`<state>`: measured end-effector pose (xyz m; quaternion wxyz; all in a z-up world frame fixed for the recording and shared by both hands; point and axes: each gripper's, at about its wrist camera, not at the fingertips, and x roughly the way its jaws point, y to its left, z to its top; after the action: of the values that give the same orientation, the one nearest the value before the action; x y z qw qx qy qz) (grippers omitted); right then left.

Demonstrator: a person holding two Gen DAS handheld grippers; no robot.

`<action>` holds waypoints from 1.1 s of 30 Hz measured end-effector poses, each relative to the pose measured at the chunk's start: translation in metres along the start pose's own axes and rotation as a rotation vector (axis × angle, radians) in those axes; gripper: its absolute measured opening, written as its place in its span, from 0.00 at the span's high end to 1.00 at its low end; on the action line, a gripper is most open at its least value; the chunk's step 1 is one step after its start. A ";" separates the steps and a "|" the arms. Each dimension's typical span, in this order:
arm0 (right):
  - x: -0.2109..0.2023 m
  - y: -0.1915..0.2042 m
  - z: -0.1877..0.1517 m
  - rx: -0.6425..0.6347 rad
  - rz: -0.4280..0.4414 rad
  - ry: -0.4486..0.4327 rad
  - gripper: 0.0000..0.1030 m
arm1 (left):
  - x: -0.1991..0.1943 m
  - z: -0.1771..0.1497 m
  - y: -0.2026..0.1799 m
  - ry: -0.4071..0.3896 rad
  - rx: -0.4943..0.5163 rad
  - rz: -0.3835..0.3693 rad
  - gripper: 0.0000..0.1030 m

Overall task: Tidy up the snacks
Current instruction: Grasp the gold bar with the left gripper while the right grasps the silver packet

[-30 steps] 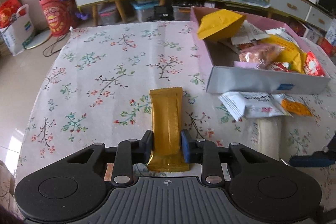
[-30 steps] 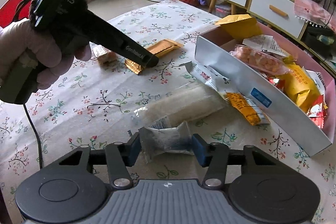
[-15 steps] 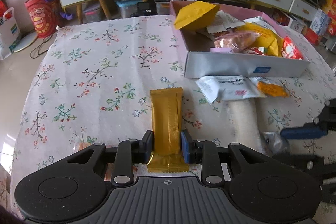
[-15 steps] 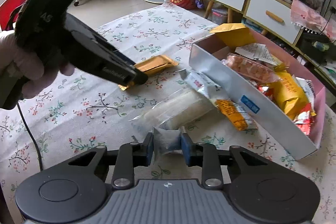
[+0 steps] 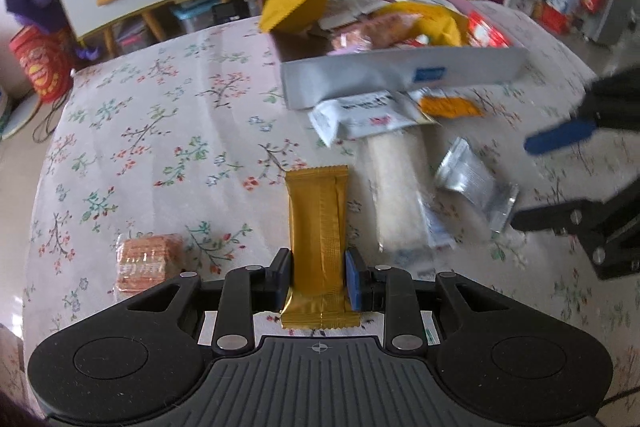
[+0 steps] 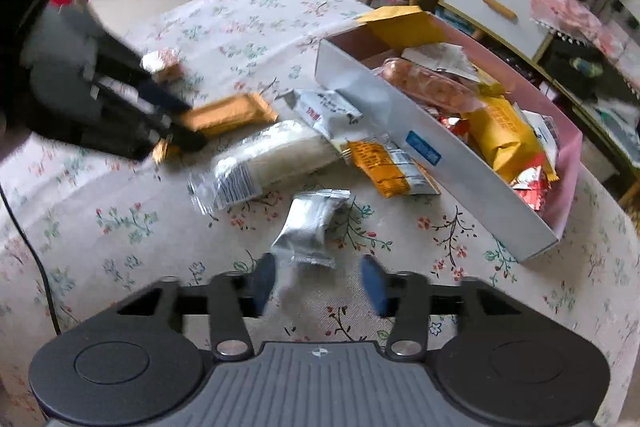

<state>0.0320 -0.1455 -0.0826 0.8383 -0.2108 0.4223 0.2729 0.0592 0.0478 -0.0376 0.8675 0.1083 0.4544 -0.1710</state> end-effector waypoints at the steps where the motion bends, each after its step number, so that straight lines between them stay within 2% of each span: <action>1: -0.001 0.000 0.001 0.010 0.002 -0.007 0.67 | 0.000 -0.001 -0.002 -0.002 0.012 0.006 0.74; 6: 0.009 0.001 0.006 0.073 -0.010 -0.005 0.67 | 0.000 -0.002 -0.007 -0.013 0.030 0.028 0.71; 16: 0.029 0.014 0.012 0.080 -0.034 -0.003 0.73 | 0.001 -0.003 -0.009 -0.031 0.030 0.037 0.71; 19: 0.029 0.015 0.015 0.075 -0.041 -0.011 0.88 | 0.001 -0.002 -0.008 -0.028 0.024 0.033 0.74; 20: 0.029 0.015 0.015 0.075 -0.038 -0.011 0.97 | 0.001 -0.002 -0.008 -0.028 0.022 0.033 0.75; 21: 0.030 0.015 0.016 0.077 -0.034 -0.010 0.99 | 0.000 -0.002 -0.008 -0.029 0.020 0.036 0.75; 33: 0.009 0.008 0.017 0.061 -0.055 -0.063 1.00 | -0.011 0.006 0.004 -0.056 -0.019 0.048 0.75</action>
<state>0.0419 -0.1271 -0.0812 0.8644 -0.1879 0.3978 0.2434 0.0595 0.0517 -0.0249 0.8847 0.1062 0.4288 -0.1486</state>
